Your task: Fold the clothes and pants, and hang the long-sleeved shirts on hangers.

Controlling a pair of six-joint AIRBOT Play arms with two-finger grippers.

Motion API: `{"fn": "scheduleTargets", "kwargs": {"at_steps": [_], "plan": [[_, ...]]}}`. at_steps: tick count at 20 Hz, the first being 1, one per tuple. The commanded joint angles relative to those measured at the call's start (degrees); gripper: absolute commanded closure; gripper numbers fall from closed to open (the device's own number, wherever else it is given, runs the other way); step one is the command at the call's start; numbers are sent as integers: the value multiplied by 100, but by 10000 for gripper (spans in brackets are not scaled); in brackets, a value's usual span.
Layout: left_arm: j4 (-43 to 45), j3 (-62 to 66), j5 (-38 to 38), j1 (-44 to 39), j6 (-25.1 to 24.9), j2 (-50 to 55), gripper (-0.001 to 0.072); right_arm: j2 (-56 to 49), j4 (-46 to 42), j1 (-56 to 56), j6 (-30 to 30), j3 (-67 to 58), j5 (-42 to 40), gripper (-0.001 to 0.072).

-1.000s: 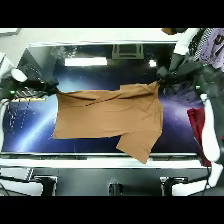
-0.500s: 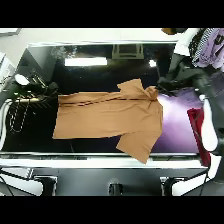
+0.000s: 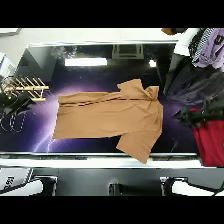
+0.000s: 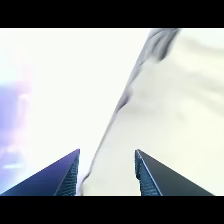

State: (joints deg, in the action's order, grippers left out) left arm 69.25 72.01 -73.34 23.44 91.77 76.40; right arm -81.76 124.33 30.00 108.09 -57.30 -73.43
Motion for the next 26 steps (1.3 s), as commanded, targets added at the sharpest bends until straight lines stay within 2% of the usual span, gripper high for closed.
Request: {"fn": "scheduleTargets", "kwargs": {"at_steps": [1,3,10,11,12,14,16,19,21,26], "plan": [[46,-660,-74,293,-37,-479,300,313,385,-37,367,1222,372,237],[192,-715,4,286,-52,-468,301,310,413,-291,369,1399,575,281],[232,-723,72,289,-48,-437,301,140,527,-868,201,1443,898,283],[238,-713,-48,293,-44,-437,301,52,527,-970,201,1443,898,311],[258,-756,-142,328,-31,-439,301,-4,525,-1045,203,1443,946,409],[278,-1213,-107,431,-289,-588,302,-11,546,-1049,175,1438,1169,681],[-22,-2122,284,824,-758,-988,301,35,535,-1051,157,1438,1307,686],[-1491,-3458,634,1451,-1974,-1416,302,72,546,-1051,157,1440,1270,686],[-2175,-3967,695,1596,-2529,-1342,302,116,546,-1051,157,1440,1202,686],[-2444,-4293,916,1303,-2800,-879,301,116,553,-1051,72,1440,1145,685]]}}
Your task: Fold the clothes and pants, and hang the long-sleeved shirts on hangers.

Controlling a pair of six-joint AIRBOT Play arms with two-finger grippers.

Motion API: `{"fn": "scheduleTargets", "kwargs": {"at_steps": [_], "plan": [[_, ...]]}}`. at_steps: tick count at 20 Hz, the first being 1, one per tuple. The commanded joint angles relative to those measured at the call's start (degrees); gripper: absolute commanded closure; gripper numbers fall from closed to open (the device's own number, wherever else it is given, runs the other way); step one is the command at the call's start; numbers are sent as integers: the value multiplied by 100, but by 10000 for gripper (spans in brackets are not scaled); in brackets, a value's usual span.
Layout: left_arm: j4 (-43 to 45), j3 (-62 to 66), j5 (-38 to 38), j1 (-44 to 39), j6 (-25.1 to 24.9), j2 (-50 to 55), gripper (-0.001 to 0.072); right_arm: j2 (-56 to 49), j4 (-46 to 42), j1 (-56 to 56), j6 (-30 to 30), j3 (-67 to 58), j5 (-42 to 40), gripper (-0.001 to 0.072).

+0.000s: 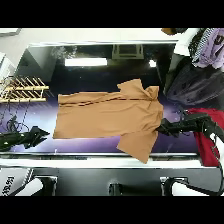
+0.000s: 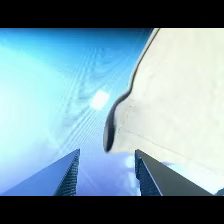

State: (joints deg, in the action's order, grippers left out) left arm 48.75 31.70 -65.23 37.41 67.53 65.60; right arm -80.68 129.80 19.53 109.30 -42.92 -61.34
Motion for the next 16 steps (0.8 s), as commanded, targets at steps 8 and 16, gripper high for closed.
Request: {"fn": "scheduleTargets", "kwargs": {"at_steps": [8,16], "plan": [[-599,-260,828,-584,-278,601,302,11,26,-4,-46,2,-332,685],[-610,-227,605,-857,-334,680,694,557,26,-4,-57,2,-247,686]]}}
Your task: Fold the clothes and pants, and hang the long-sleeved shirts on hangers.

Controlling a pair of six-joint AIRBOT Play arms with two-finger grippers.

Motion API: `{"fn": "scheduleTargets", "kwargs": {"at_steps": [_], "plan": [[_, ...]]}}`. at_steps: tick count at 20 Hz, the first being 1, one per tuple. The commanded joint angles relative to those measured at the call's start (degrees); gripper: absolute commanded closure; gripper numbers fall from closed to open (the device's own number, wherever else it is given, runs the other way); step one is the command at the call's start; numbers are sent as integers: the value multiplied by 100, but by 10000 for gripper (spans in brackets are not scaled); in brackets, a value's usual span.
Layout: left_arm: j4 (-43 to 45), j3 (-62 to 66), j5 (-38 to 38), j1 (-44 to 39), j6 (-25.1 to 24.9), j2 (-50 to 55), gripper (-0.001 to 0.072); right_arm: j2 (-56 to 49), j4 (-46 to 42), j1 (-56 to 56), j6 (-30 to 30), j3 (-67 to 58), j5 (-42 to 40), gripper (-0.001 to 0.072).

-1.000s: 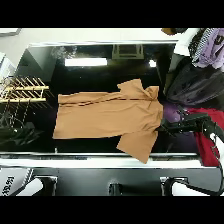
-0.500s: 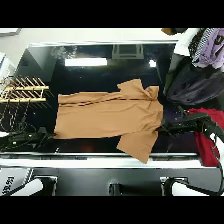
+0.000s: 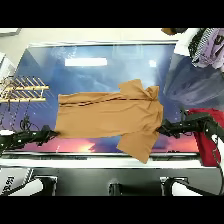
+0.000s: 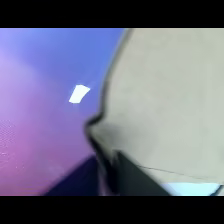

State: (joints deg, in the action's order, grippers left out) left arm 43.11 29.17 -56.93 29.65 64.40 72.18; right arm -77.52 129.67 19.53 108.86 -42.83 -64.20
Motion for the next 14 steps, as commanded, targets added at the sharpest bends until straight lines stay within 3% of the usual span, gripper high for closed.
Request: {"fn": "scheduleTargets", "kwargs": {"at_steps": [1,5,8,11,14], "plan": [[-105,90,-302,-81,-66,20,694,350,70,-4,-50,-9,31,686],[-605,975,-560,-186,-68,9,697,715,577,-192,136,-540,262,688],[-610,2586,-656,-527,367,7,698,715,433,-605,-286,-2037,739,688],[-348,4780,-772,-811,968,0,698,723,127,-765,-691,-3976,767,688],[811,7014,-992,-986,2004,-92,698,874,-216,-765,-973,-5882,463,688]]}}
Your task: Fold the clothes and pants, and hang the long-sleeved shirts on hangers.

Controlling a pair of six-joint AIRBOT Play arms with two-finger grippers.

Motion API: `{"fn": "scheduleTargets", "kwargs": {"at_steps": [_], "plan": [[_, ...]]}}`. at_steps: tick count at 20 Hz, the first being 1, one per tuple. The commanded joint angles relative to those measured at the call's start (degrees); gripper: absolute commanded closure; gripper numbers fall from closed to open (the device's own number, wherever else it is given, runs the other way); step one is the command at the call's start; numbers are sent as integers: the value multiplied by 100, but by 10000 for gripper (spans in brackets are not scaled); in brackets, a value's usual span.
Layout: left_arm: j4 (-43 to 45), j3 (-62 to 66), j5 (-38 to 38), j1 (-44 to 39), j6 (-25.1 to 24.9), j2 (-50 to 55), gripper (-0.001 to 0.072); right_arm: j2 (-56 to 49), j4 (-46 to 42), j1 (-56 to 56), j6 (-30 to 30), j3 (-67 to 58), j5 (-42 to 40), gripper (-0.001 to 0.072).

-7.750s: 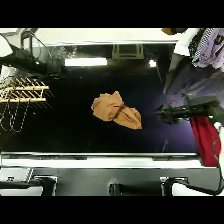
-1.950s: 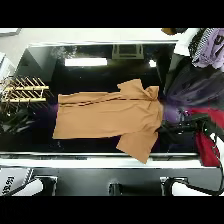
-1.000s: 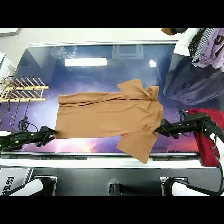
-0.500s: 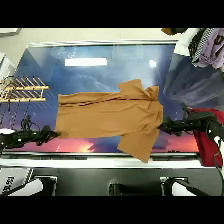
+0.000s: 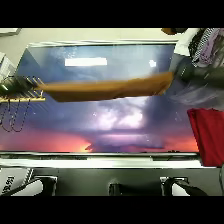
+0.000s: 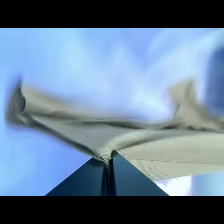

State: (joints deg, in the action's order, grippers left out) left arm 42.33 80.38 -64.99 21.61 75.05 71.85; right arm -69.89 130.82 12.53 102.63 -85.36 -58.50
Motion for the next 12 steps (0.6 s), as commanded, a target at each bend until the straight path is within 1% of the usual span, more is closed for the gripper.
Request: {"fn": "scheduleTargets", "kwargs": {"at_steps": [1,3,4,5,7,8,10,12], "plan": [[1475,2625,-411,-208,1270,-125,698,238,-483,-66,-424,-2168,-166,688],[2594,3794,-981,-203,1991,-326,698,632,-839,-66,-691,-2942,-201,688],[3047,4133,-1180,-205,2258,-511,698,914,-992,-66,-789,-3158,-188,688],[3270,4181,-1200,-205,2361,-776,698,1215,-1106,-66,-896,-3215,-151,688],[3519,3995,-1200,-203,2367,-1379,698,1810,-1414,-66,-1255,-3215,-190,688],[3661,3818,-1202,-205,2492,-1681,698,2057,-1576,-66,-1462,-3215,-210,688],[3971,3486,-1202,-203,2704,-2162,698,2356,-1843,-66,-1801,-3215,-146,688],[4157,3296,-1204,-203,2702,-2369,697,2415,-1937,-66,-2092,-3215,-166,688]]}}
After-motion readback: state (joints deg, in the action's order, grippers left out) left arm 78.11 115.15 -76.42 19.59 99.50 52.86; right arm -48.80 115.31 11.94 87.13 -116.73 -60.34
